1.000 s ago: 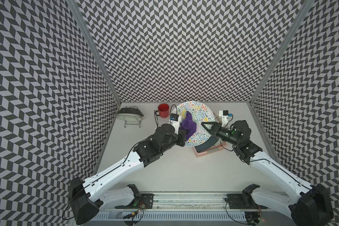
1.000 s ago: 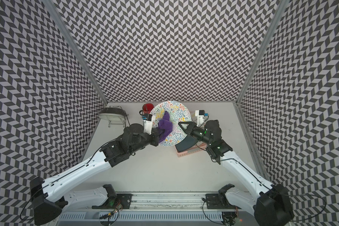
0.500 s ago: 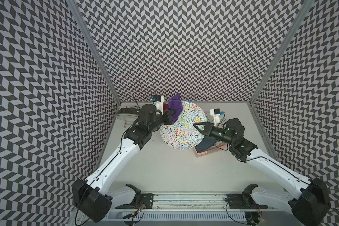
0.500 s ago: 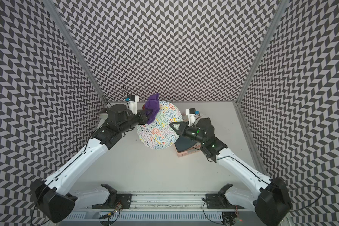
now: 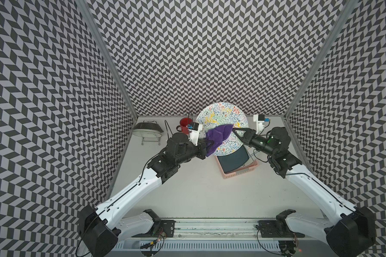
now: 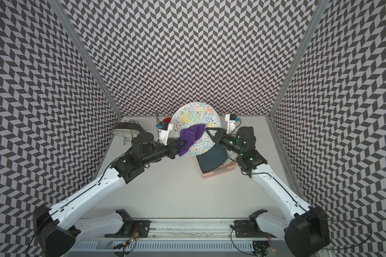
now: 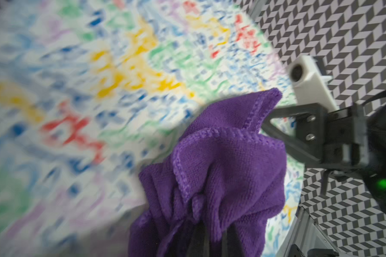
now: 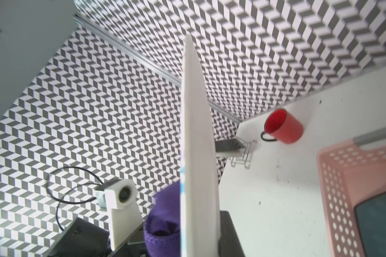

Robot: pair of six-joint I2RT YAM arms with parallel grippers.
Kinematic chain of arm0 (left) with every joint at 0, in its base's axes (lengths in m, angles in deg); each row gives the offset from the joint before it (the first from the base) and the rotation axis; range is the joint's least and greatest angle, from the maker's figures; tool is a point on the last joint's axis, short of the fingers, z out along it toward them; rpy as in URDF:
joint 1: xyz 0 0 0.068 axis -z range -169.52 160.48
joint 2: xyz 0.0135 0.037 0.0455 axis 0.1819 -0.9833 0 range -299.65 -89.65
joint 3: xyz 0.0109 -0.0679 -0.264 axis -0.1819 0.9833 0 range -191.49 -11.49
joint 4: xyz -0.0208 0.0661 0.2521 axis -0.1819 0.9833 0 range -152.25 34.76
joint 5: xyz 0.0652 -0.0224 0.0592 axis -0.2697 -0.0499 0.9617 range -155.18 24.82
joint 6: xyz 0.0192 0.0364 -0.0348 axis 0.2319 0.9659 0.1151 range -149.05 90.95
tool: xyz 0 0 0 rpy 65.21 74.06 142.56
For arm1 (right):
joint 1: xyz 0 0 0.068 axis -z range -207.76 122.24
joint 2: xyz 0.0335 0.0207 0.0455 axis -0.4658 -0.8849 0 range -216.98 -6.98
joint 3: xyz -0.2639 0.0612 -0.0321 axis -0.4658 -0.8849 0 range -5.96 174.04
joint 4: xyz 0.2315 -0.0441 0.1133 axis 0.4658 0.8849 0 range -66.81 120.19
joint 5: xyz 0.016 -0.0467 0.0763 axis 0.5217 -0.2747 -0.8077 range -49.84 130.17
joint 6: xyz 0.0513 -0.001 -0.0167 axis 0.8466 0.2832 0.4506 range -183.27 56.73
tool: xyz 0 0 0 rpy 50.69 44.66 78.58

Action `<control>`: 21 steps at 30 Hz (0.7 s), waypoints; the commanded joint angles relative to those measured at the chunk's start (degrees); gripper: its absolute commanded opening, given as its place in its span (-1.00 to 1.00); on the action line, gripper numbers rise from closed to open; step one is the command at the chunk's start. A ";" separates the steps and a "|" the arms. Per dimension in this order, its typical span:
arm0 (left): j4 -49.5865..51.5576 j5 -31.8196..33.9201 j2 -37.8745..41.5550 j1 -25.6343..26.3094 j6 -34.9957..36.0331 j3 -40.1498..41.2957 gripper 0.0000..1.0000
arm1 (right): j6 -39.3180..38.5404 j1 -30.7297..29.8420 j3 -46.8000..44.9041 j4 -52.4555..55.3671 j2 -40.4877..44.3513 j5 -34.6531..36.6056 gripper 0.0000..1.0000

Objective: Wipe the wet plate dry
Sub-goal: Wipe the plate with towel.

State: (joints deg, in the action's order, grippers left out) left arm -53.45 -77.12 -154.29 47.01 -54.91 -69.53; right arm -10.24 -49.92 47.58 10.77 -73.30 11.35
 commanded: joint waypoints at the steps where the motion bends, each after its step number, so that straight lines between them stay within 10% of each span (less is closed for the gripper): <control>1: 6.25 0.04 0.21 -5.08 -1.90 0.23 -1.00 | 0.20 -3.56 4.60 -14.38 4.25 -7.22 -1.00; 12: 0.90 0.05 -9.58 9.12 -1.30 -5.89 -1.00 | 1.93 -6.04 13.66 -17.45 -2.60 -3.15 -1.00; 21: -1.41 -4.48 -8.66 -9.08 -7.49 -13.02 -1.00 | -8.10 -14.11 10.46 -9.13 -1.59 -6.98 -1.00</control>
State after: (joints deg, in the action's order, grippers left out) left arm -60.77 -83.02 -159.60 42.77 -61.84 -79.12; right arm -14.30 -58.18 56.45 11.29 -79.55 12.37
